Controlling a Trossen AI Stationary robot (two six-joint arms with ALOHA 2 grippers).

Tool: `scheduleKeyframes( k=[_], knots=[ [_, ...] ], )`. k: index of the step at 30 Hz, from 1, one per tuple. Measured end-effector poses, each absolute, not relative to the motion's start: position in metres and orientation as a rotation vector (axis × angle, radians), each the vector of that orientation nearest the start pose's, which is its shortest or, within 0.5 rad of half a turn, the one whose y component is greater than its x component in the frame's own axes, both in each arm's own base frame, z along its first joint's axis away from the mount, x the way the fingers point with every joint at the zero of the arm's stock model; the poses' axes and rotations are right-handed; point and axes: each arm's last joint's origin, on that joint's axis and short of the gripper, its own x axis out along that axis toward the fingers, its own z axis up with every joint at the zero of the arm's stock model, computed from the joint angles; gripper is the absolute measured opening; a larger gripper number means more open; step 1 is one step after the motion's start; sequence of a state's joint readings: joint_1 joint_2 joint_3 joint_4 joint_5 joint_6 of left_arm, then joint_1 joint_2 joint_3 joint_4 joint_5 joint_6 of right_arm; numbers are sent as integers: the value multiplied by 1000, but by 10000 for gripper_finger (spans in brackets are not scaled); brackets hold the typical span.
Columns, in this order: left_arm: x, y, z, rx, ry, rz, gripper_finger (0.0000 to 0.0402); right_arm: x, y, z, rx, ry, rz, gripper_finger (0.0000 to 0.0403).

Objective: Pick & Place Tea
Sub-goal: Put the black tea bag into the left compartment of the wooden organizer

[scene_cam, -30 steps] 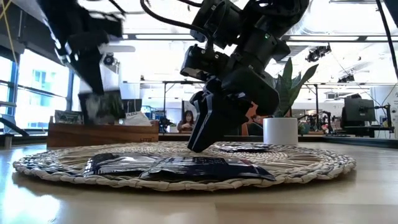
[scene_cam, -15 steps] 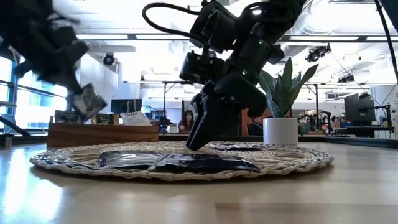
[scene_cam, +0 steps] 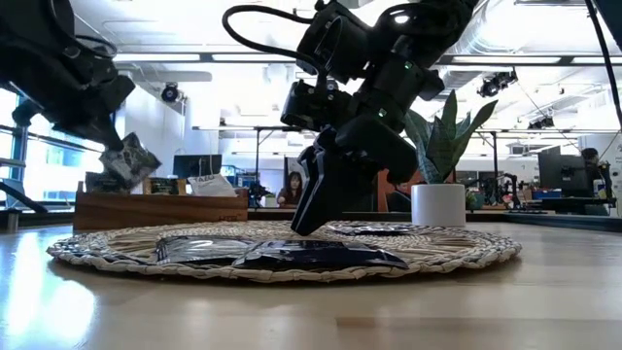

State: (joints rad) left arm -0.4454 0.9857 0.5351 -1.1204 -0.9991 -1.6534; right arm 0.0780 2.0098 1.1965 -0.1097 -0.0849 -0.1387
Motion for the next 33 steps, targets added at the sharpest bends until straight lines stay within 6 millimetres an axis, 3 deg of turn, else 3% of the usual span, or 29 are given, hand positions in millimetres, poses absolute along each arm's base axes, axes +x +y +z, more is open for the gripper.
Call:
scheduleKeyframes(
  k=[7,19,33],
  knots=[
    [118,-30,192,-382,503,1126,0,401,34,129,-125,911,215,130],
    [109,-25,175,-318,531,1148,4,401,34,129,-148,907,228,130],
    [111,-15,176,-334,489,1241,134,402,34,129,-174,893,239,130]
  ],
)
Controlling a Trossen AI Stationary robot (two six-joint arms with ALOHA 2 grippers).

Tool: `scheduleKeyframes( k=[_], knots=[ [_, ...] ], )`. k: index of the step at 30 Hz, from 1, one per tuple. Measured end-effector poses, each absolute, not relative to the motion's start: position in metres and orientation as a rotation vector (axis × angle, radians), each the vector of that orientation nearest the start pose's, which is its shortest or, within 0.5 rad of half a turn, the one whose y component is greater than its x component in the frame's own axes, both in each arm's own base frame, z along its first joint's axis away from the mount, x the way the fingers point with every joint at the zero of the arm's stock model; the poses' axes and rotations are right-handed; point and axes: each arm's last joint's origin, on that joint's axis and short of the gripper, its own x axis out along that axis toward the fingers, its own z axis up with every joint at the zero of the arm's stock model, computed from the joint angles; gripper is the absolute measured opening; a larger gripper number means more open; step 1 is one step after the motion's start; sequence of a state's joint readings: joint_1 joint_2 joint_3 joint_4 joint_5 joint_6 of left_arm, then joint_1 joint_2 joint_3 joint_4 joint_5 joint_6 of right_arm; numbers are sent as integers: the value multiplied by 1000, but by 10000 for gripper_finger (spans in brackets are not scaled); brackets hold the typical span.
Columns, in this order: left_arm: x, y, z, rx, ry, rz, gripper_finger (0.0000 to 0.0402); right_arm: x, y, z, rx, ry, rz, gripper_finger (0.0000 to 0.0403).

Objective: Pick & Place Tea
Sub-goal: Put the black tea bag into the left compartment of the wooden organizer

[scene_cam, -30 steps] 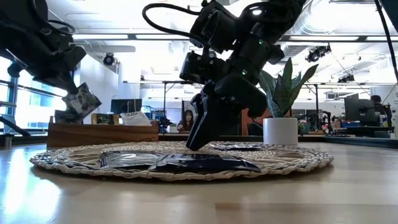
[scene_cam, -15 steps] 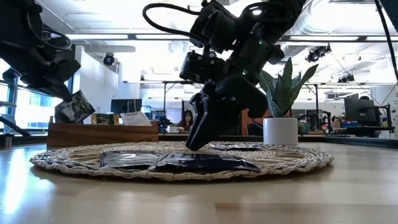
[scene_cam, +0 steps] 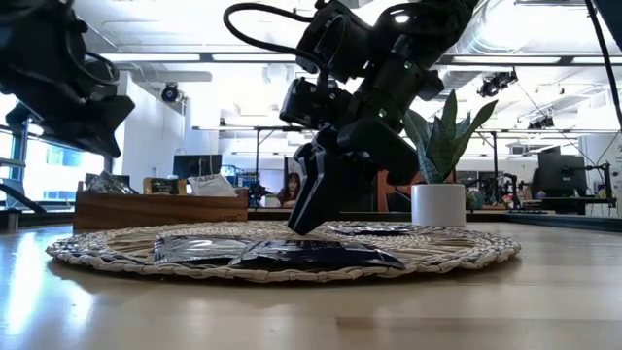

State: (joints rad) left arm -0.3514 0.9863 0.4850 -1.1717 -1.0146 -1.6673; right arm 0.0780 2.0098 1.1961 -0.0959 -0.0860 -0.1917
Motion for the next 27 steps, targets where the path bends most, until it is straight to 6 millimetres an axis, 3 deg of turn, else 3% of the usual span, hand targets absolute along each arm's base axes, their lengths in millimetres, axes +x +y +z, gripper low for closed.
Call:
scheduleKeyframes(
  k=[8,18,23,27],
  knots=[
    [119,-16,186,-378,541,1219,135,407,35,133,-177,829,236,130],
    [144,-25,249,-429,512,1078,76,411,35,163,-208,675,127,127],
    [152,-29,255,-393,491,1004,12,401,36,197,-238,628,61,81],
    [151,-33,249,-431,584,944,8,387,35,217,-262,666,13,14]
  ],
)
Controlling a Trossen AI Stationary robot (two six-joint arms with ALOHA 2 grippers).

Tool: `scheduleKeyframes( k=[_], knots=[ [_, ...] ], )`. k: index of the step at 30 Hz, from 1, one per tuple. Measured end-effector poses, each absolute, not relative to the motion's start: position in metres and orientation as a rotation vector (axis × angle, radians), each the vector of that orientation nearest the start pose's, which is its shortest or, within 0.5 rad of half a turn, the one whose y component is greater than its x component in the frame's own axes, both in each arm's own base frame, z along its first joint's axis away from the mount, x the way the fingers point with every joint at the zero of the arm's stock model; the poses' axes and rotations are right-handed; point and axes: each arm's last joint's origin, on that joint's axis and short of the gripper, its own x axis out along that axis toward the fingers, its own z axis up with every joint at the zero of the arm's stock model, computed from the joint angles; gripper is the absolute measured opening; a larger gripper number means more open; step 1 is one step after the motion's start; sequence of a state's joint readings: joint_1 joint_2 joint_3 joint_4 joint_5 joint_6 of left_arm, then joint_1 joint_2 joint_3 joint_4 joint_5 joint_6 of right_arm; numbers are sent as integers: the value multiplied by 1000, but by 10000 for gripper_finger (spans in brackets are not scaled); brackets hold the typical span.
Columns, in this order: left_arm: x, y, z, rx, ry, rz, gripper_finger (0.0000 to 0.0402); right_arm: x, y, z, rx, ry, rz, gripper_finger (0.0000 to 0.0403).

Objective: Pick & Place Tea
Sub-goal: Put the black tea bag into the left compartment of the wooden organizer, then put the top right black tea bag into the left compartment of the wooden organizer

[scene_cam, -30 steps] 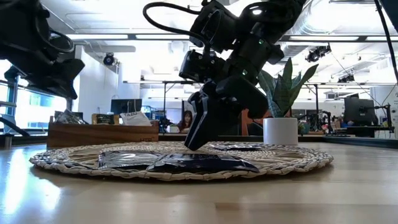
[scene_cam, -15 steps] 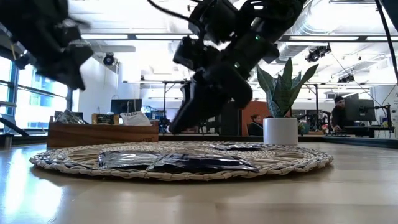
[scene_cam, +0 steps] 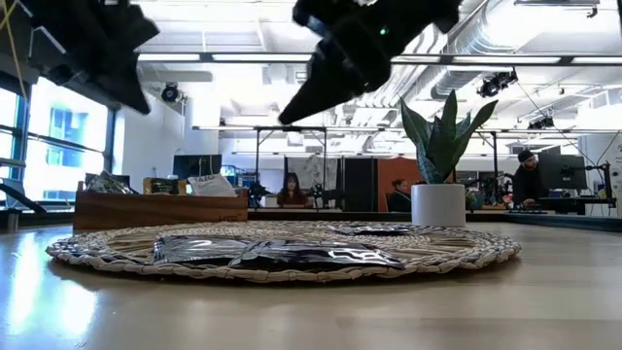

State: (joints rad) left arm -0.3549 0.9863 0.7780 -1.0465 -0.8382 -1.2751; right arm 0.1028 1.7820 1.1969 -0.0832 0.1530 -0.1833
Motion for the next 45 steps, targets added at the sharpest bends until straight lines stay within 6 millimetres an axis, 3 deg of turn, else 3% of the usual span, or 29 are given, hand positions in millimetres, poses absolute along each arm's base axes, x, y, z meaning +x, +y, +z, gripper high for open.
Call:
scheduleKeyframes(
  k=[6,12,19,40,45],
  knots=[
    [138,-30,216,-516,658,1038,2,379,35,226,-271,684,-74,25],
    [128,-20,192,-591,751,1147,1,379,35,226,-274,687,-65,3],
    [129,-7,190,-594,775,1210,0,379,35,226,-276,682,-67,17],
    [142,14,180,-595,895,1264,0,378,35,225,-278,695,-65,6],
    [155,11,199,-580,862,1143,0,379,34,225,-309,695,-75,3]
  ],
)
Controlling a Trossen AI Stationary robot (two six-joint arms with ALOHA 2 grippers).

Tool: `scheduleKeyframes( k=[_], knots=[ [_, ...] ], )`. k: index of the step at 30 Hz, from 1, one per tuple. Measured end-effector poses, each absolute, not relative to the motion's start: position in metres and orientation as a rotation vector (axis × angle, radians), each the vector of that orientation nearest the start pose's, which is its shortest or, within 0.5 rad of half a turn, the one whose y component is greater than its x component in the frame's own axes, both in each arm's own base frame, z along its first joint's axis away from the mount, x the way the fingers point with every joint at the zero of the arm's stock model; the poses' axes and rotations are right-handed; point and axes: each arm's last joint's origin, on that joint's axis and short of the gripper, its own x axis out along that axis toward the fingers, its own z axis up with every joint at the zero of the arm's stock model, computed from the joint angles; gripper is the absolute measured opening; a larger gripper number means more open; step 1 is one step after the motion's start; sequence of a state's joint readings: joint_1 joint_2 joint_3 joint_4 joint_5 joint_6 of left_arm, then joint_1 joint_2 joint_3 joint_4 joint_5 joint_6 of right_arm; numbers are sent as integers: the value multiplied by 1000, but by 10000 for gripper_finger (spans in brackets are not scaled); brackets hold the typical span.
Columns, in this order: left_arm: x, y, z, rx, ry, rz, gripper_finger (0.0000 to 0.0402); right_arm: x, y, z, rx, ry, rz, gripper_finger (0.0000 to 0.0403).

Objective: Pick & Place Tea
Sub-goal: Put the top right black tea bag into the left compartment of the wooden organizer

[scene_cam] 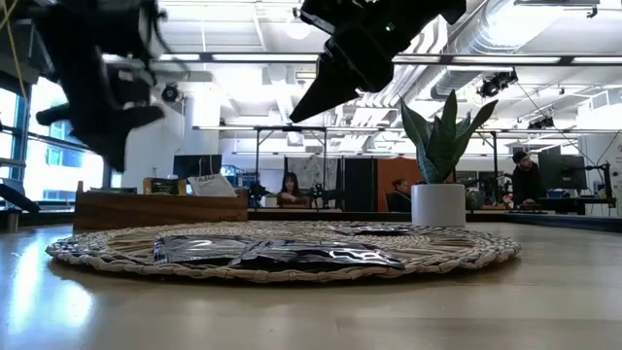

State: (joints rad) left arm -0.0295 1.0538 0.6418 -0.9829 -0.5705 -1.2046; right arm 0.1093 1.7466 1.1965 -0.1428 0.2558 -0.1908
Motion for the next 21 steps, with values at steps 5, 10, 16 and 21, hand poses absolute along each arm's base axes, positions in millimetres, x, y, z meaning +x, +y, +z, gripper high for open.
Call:
scheduleKeyframes(
  k=[5,10,16,21],
  knots=[
    [170,-4,235,-470,741,1017,0,373,36,231,-318,709,-55,2],
    [175,-29,266,-357,638,877,0,351,51,242,-286,793,130,2],
    [159,-61,280,-280,502,744,0,318,58,257,-314,743,90,3],
    [146,-78,274,-262,448,671,0,300,46,221,-191,553,202,4]
  ],
)
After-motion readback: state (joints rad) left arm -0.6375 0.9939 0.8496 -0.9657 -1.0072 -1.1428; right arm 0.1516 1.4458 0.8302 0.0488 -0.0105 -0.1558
